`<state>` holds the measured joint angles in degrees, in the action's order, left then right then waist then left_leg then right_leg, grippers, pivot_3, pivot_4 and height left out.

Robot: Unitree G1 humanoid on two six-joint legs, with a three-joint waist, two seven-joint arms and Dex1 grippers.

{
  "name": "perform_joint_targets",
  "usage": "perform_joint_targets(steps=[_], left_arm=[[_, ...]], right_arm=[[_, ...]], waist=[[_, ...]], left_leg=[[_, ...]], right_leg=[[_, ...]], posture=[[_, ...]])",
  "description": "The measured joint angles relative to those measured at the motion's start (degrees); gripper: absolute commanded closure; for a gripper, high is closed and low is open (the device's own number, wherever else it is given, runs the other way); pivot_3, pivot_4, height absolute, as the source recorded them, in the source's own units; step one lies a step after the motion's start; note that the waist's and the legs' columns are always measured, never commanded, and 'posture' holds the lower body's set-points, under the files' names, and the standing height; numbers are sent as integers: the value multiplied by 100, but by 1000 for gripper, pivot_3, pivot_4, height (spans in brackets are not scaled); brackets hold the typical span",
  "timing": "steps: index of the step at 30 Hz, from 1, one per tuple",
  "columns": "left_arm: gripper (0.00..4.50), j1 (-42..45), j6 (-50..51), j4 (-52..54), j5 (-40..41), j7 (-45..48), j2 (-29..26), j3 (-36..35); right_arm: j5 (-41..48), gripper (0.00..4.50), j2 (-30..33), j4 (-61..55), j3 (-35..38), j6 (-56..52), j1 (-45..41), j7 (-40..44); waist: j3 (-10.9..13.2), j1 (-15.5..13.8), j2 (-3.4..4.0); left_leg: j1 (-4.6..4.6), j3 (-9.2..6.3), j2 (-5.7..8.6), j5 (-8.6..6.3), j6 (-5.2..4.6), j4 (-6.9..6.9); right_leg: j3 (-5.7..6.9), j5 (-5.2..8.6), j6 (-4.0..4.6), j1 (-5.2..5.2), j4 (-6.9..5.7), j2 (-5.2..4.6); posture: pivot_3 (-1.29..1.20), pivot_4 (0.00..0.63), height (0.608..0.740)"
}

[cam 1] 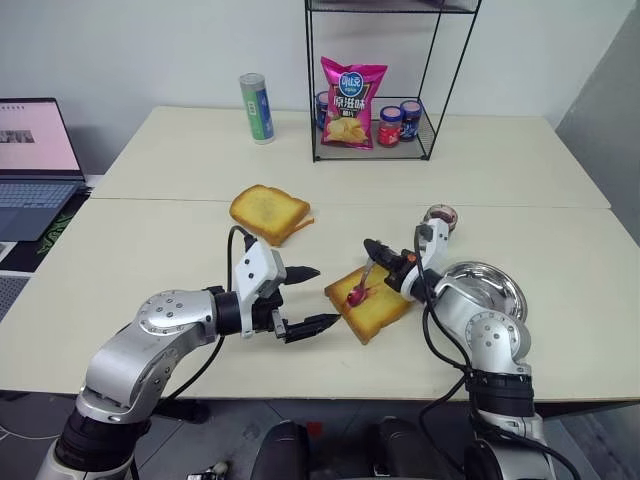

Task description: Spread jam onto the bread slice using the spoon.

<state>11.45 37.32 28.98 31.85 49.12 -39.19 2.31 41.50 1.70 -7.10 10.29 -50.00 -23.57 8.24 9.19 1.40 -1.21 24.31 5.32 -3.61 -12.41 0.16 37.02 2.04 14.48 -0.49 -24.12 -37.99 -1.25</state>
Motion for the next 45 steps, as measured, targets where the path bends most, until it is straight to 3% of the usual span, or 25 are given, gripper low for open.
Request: perform_joint_targets(steps=[8,15,18,23,29,35,45], left_arm=[[0,33,-18,-12,-17,25,13,10],[0,101,-37,-57,-40,51,15,76],[0,142,-41,-63,-43,50,17,77],[0,145,-42,-62,-44,46,29,83],[0,143,-41,-58,-43,34,30,83],[0,101,-41,-38,-42,26,25,82],[0,217,-61,-92,-59,41,82,144]], right_arm=[[-291,4482,914,-202,-155,284,24,344],[-268,4482,1172,-416,-117,167,25,412],[-34,4482,1058,-466,48,-54,-27,293],[735,4482,215,-495,423,-393,-278,-292],[730,4482,-192,-430,95,-426,48,-537],[422,4482,308,-353,-126,-258,276,-222],[520,4482,1033,-467,347,-117,481,-36]], waist=[[-1,-17,-2],[-1,-16,-3],[-1,-8,-2],[-1,23,-1],[0,17,0],[-1,-1,-1],[-3,-59,-5]], left_leg=[[-2,1,3,0,0,2],[-5,2,0,0,0,-2],[-5,3,-1,0,0,-3],[-6,-1,-13,0,0,-5],[-2,2,-4,-1,0,-6],[0,1,3,-1,-1,-1],[-5,2,4,-1,-1,-1]], right_leg=[[0,0,0,3,1,-2],[-2,1,0,3,1,0],[-3,1,0,2,1,0],[-5,0,1,-1,-4,0],[-2,2,3,-1,2,-1],[-1,0,-1,1,3,-4],[-2,0,-1,5,4,-3]], posture=[[0,150,740],[0,150,740],[0,150,740],[0,150,740],[0,150,740],[0,150,740],[0,150,740]])
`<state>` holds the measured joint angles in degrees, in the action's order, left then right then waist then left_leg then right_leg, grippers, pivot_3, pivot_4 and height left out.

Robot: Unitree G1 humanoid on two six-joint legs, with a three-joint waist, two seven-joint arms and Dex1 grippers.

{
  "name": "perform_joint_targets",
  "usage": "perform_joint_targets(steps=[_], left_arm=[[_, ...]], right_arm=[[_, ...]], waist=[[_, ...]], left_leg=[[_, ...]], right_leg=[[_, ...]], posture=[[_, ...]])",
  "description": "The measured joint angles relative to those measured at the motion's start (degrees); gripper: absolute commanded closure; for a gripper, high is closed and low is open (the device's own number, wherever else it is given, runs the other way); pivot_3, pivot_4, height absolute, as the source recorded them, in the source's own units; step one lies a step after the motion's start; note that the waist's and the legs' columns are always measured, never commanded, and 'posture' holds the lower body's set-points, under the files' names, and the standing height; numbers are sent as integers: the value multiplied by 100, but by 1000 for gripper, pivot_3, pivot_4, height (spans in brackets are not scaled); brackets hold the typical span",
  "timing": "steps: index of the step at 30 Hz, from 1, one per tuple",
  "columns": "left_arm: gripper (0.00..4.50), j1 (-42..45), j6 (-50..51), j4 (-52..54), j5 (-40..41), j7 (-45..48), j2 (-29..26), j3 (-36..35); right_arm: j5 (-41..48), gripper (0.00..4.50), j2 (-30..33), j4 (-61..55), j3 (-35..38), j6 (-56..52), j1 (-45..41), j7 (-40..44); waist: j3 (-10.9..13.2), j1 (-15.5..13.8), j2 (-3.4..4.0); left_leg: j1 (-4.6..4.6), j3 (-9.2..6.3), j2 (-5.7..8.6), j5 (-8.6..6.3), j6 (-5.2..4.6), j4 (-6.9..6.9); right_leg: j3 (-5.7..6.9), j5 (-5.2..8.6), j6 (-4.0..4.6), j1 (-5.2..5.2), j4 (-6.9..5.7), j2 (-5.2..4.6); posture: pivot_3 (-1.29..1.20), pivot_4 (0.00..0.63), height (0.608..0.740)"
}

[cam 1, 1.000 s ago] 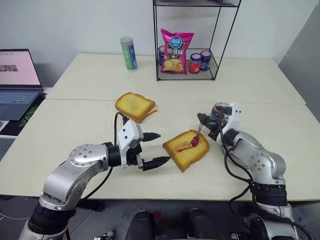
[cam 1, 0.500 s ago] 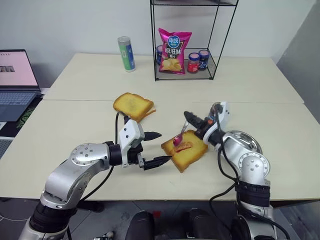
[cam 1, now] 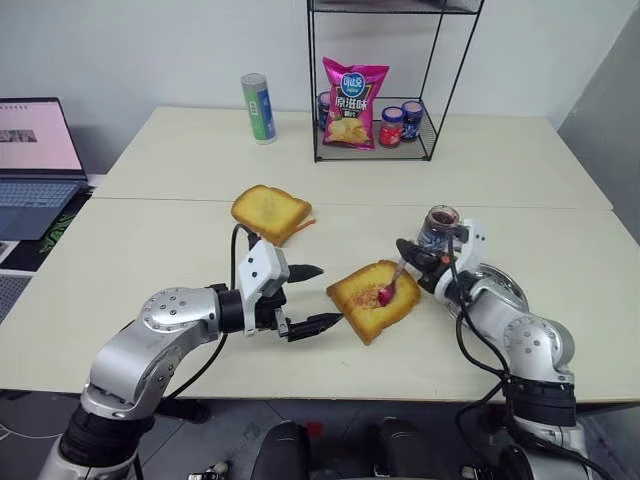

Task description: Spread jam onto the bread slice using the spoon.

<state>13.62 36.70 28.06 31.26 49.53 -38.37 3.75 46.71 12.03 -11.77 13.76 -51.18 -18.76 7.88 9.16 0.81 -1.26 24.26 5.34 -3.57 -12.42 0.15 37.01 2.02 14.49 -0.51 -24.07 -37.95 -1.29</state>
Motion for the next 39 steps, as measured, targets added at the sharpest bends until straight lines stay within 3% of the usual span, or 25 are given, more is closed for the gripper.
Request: perform_joint_targets(steps=[5,9,15,19,25,30,36,39], left_arm=[[0,154,-71,-197,-12,112,13,92],[0,635,-73,-370,-7,210,99,244],[0,1705,-4,-679,-117,717,261,867],[0,2504,-699,-1267,-827,1205,512,1666],[0,3060,-1916,-2492,-1674,1640,1332,2434],[0,3077,-2540,-3227,-2091,1657,1852,2641],[0,2946,-2745,-3350,-2292,1618,2000,2656],[0,2910,-2836,-3415,-2372,1593,1974,2583]], right_arm=[[549,4482,-2,-404,247,-343,22,-204],[1797,4482,-143,-1067,678,-476,-52,-697],[2395,4482,702,-1513,1838,-138,240,-1750],[2164,4482,1028,-1575,2358,261,986,-1878],[1514,4482,638,-1207,2567,1097,1617,-1863],[1142,4482,270,-599,2185,1493,1757,-1475],[1245,4482,38,257,2261,1926,1437,-1084],[1227,3958,89,494,2265,2029,1433,-881]], waist=[[1,-40,1],[4,-57,3],[4,-177,1],[3,-179,1],[2,-57,6],[2,-37,10],[1,-45,11],[1,-57,11]], left_leg=[[1,0,-7,0,0,-3],[6,-3,-8,0,0,-4],[22,-5,10,-1,-3,2],[21,-9,8,-2,-3,-5],[7,-7,8,-1,-4,-3],[-1,-9,3,0,-5,-1],[1,-5,2,0,-5,-1],[1,-6,2,0,-5,0]], right_leg=[[0,1,1,-4,-1,3],[1,2,2,-7,0,11],[5,-3,-7,-5,24,2],[5,-2,-6,-5,27,12],[-5,-2,-5,-5,11,24],[-7,-2,-4,-4,-3,26],[-15,-2,-5,-3,3,21],[-12,-2,-5,-2,3,21]], posture=[[0,150,740],[0,150,740],[0,150,740],[0,150,740],[0,150,740],[0,150,740],[0,150,740],[0,150,740]])
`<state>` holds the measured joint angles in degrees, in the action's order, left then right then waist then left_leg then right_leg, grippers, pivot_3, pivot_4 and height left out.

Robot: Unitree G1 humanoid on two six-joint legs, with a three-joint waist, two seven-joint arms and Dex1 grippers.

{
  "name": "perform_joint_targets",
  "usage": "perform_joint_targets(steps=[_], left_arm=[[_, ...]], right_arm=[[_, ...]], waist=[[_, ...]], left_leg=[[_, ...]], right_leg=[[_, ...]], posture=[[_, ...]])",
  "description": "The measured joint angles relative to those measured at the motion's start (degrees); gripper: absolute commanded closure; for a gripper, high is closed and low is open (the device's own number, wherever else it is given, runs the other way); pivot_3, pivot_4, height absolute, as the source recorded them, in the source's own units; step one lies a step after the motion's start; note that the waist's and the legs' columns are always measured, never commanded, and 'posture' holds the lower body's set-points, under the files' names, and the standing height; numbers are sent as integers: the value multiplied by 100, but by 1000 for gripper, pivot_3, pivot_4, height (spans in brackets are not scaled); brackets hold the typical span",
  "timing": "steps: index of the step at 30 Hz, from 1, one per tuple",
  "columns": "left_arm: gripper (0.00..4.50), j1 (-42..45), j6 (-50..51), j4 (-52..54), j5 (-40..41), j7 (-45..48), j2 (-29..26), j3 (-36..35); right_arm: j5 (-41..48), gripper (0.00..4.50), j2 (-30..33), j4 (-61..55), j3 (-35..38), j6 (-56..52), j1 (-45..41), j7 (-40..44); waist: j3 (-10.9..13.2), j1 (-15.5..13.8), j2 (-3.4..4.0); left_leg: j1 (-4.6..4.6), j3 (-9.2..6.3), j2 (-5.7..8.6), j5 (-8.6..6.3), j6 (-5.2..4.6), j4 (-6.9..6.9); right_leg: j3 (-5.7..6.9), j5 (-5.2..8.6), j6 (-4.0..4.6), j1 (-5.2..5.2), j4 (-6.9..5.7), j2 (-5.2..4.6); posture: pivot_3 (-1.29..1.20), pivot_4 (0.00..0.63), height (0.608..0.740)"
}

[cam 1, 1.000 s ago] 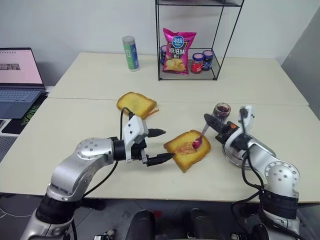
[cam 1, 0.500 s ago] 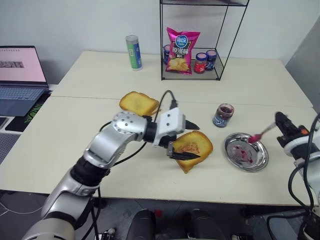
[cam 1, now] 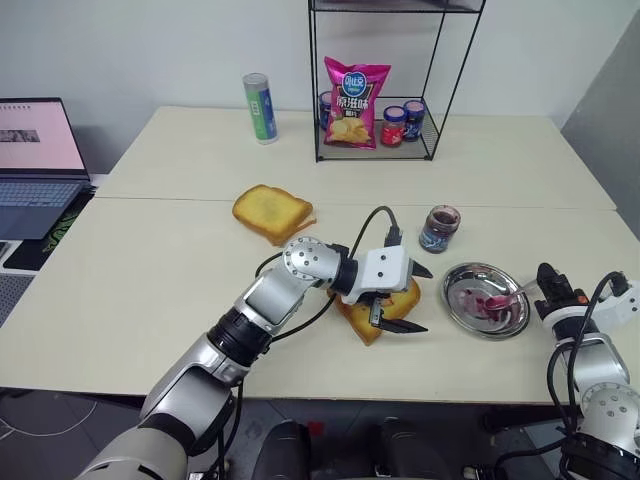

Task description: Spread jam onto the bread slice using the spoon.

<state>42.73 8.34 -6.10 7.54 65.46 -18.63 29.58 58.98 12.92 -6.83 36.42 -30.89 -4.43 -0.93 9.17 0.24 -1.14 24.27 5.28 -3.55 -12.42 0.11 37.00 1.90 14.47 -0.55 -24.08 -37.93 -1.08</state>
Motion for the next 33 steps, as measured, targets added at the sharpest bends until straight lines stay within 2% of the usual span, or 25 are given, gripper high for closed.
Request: perform_joint_targets(steps=[13,18,23,25,27,28,30,33], left_arm=[[0,-39,-30,-1,-92,-10,63,-72],[0,-42,-18,4,-80,38,-151,-249],[0,-281,473,224,202,174,-909,-909],[0,-345,645,302,313,188,-1075,-1106],[0,-698,1131,582,564,262,-1819,-1574],[0,-758,1307,552,593,259,-2079,-1841],[0,-760,1469,554,648,228,-2272,-2157],[0,-940,1640,550,774,217,-2631,-2494]], right_arm=[[61,1178,343,253,68,-12,73,100],[-146,54,1152,-5,179,-105,262,184],[-725,7,2586,-405,84,-308,515,889],[-749,7,2802,-540,58,-404,509,1139],[-464,7,3874,-1204,-306,-1025,796,2230],[-364,7,4174,-1482,-354,-1186,863,2582],[-368,7,4569,-1891,-412,-1328,1124,3108],[-608,7,5132,-2515,-646,-1451,1946,4107]], waist=[[-1,-2,4],[-1,0,10],[-2,43,17],[-3,28,12],[13,98,48],[14,108,33],[14,88,7],[13,-29,0]], left_leg=[[-1,1,1,0,0,0],[-2,3,1,0,0,1],[-17,5,-1,0,0,-5],[-18,-5,-2,0,0,-1],[-27,13,-8,0,0,-14],[-29,4,-9,0,0,-13],[-26,-18,-12,-1,1,-9],[-28,-28,-12,-2,3,-13]], right_leg=[[-1,0,0,0,-3,-1],[-2,0,0,-1,-3,-2],[-5,0,0,2,-6,4],[9,1,1,9,-5,9],[-15,3,5,1,-10,4],[-7,6,9,6,-8,4],[21,10,14,13,-2,4],[38,18,21,32,15,-2]], posture=[[0,150,740],[0,150,740],[0,150,740],[0,150,740],[0,150,740],[0,150,740],[0,150,740],[0,150,740]])
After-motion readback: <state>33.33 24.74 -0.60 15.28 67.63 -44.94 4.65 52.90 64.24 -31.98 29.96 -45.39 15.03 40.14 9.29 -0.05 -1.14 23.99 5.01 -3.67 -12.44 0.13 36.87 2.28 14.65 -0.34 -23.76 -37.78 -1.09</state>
